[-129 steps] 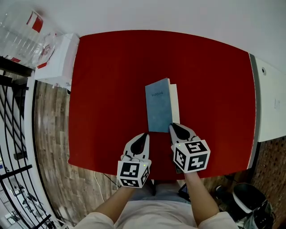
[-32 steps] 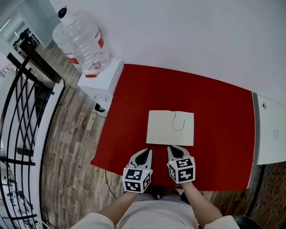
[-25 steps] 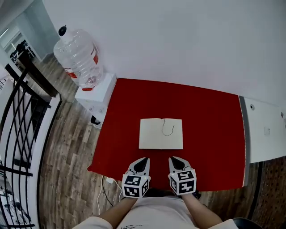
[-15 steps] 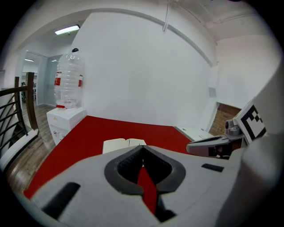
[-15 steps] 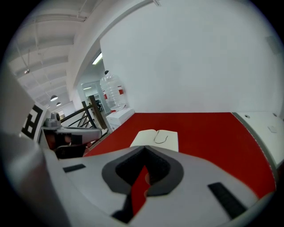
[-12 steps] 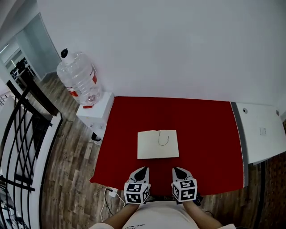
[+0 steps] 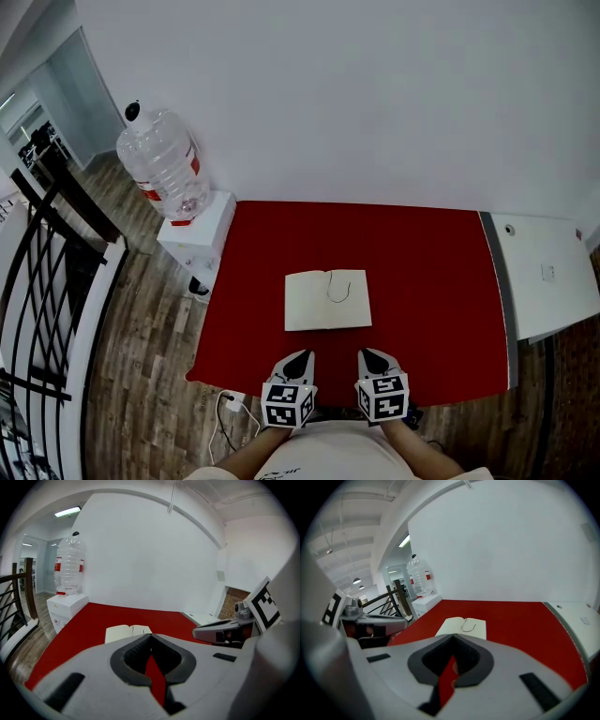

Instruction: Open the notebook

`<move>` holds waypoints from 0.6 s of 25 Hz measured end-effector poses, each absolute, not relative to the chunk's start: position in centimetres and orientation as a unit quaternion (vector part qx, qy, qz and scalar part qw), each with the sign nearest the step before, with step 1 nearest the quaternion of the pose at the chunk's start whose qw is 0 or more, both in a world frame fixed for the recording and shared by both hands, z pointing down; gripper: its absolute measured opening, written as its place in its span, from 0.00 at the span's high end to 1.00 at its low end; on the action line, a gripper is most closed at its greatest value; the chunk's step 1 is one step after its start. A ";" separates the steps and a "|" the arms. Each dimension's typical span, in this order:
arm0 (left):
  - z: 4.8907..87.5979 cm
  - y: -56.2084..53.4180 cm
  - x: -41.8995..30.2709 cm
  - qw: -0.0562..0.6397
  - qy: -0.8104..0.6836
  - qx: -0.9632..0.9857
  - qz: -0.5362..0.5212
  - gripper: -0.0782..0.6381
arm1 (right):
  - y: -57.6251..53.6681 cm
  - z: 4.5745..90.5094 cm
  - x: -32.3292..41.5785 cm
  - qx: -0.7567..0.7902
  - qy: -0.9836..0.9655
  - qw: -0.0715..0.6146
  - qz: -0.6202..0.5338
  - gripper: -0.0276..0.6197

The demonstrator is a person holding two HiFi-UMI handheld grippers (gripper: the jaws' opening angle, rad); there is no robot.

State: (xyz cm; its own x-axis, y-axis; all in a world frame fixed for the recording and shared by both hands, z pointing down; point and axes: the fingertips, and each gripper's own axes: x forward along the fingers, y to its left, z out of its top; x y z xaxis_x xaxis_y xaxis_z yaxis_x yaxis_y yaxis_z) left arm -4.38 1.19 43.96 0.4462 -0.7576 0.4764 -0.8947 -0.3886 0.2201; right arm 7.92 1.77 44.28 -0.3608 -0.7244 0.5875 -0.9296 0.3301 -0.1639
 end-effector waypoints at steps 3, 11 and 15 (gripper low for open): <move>43.9 1.4 -4.3 0.225 -0.503 0.821 0.152 0.88 | 1.9 44.2 7.8 0.523 -0.790 0.208 0.243 0.95; 43.5 1.5 -4.3 0.221 -0.501 0.823 0.150 0.88 | 1.8 43.9 7.4 0.521 -0.793 0.203 0.243 0.95; 43.4 1.5 -4.4 0.220 -0.503 0.823 0.146 0.88 | 2.0 43.8 7.3 0.518 -0.794 0.206 0.240 0.95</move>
